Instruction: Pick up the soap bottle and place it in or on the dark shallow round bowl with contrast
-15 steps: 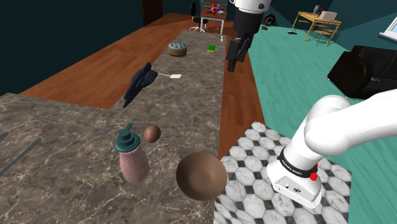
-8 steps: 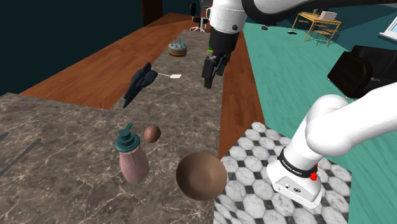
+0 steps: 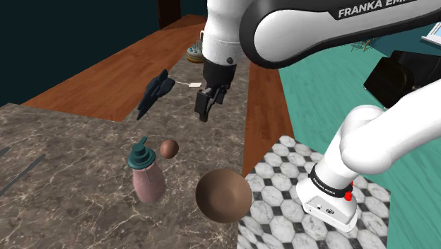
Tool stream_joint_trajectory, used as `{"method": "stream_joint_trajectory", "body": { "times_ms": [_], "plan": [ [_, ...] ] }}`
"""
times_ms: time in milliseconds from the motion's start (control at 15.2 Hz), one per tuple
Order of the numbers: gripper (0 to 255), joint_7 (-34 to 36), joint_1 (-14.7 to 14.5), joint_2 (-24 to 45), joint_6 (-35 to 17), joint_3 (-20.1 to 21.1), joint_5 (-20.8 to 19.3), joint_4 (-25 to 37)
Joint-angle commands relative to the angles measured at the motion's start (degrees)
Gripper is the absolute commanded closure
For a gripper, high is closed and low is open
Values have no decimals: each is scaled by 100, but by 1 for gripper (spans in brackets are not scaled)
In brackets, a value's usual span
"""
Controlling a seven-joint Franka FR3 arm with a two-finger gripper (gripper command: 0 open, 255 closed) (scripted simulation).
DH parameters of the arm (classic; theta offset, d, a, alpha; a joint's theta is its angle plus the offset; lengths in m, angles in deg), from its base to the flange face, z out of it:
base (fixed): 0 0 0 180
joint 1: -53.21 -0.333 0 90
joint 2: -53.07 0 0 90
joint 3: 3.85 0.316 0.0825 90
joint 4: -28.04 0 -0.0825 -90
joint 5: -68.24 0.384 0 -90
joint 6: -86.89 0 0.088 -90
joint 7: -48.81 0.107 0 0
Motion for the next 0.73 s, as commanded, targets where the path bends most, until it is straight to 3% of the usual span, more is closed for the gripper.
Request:
{"method": "stream_joint_trajectory", "body": {
  "times_ms": [0,330,660],
  "plan": [
    [0,255,4,349,-290,283,-63,152],
    [0,933,84,1211,-922,954,-471,530],
    [0,1875,192,2273,-1385,1606,-1381,1085]
  ]
}}
